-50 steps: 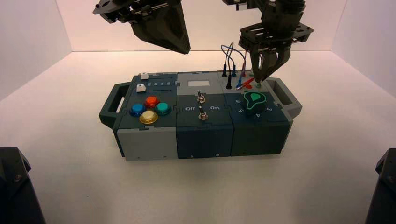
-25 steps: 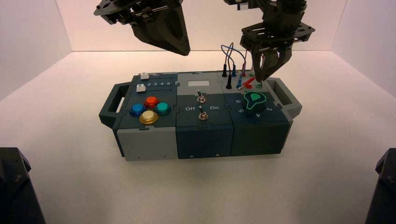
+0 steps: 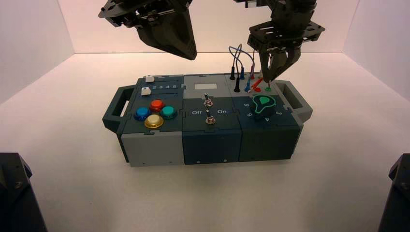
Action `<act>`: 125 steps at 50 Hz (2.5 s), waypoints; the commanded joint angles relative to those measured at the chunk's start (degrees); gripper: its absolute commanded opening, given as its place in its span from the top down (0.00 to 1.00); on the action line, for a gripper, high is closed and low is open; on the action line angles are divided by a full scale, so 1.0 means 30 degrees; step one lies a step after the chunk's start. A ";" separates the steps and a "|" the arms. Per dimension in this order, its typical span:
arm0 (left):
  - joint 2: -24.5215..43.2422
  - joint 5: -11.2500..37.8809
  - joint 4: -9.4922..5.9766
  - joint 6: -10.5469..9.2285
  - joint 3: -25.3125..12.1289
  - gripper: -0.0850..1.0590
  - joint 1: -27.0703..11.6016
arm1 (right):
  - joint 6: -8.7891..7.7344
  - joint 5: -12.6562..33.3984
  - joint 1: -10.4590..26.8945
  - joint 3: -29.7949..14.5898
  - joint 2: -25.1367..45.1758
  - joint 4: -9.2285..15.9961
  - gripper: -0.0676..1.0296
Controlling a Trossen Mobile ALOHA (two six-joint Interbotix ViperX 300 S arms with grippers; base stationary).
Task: Insert the white wire.
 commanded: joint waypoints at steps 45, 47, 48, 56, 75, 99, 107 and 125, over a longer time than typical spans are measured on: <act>0.0176 -0.0264 0.0059 0.0146 -0.0762 0.95 -0.0059 | 0.0088 -0.0293 -0.0088 -0.0586 -0.0059 -0.0117 0.96; 0.0264 -0.0264 0.0059 0.0146 -0.0791 0.95 -0.0029 | 0.0088 -0.0293 -0.0117 -0.0586 -0.0029 -0.0117 0.96; 0.0293 -0.0293 0.0059 0.0146 -0.0820 0.95 -0.0059 | 0.0088 -0.0322 -0.0117 -0.0586 -0.0029 -0.0117 0.96; 0.0381 -0.0352 0.0059 0.0146 -0.0791 0.95 -0.0059 | 0.0088 -0.0293 -0.0117 -0.0586 -0.0029 -0.0088 0.96; 0.0381 -0.0381 0.0059 0.0205 -0.0820 0.95 -0.0059 | 0.0088 -0.0234 -0.0088 -0.0527 0.0029 0.0117 0.96; 0.0381 -0.0381 0.0059 0.0293 -0.0820 0.95 -0.0029 | 0.0059 -0.0117 -0.0029 -0.0527 0.0381 0.0117 0.96; 0.0439 -0.0469 0.0117 0.0293 -0.0820 0.95 -0.0029 | 0.0029 0.0088 -0.0029 -0.0498 0.0410 0.0059 0.96; 0.0439 -0.0469 0.0146 0.0293 -0.0850 0.95 0.0000 | 0.0029 0.0762 -0.0029 -0.0322 0.0615 -0.0059 0.96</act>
